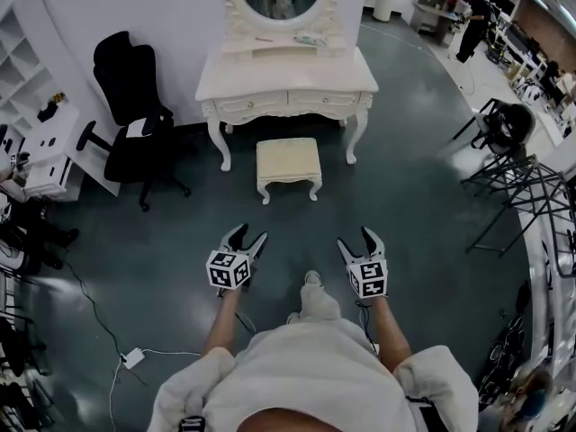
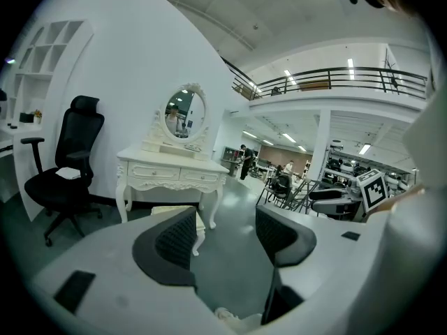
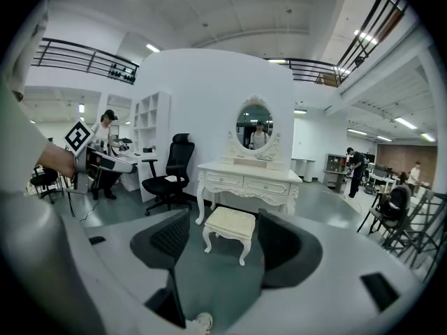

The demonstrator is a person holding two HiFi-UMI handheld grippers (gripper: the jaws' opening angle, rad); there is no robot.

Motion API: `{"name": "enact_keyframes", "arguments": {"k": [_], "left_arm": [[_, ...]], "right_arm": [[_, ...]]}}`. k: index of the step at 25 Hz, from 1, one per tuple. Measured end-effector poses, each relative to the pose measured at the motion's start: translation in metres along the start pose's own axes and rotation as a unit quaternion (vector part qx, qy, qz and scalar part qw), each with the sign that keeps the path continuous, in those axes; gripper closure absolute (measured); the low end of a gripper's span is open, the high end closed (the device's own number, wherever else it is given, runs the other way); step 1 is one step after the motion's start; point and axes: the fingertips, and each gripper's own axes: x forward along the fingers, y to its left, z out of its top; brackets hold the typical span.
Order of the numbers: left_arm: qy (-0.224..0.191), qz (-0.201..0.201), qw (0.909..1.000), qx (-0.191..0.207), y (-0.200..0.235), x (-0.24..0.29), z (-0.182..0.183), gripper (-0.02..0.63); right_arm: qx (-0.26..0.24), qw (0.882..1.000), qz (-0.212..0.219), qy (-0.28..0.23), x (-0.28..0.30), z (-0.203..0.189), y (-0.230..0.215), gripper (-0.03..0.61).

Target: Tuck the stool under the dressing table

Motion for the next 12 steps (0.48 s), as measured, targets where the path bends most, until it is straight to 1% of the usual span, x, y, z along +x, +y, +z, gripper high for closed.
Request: {"name": "enact_keyframes", "arguments": {"k": [5,12], "left_arm": [[0.001,0.005,1.0000,0.000,0.008,0.007,0.002,0.362],[0.004,0.003,1.0000,-0.002,0.024,0.036,0.008,0.362]], "right_arm": [[0.007,1.000,0.005,0.000,0.010,-0.001,0.002,0.284],[0.007,1.000,0.011,0.005,0.042,-0.001,-0.004,0.284]]}}
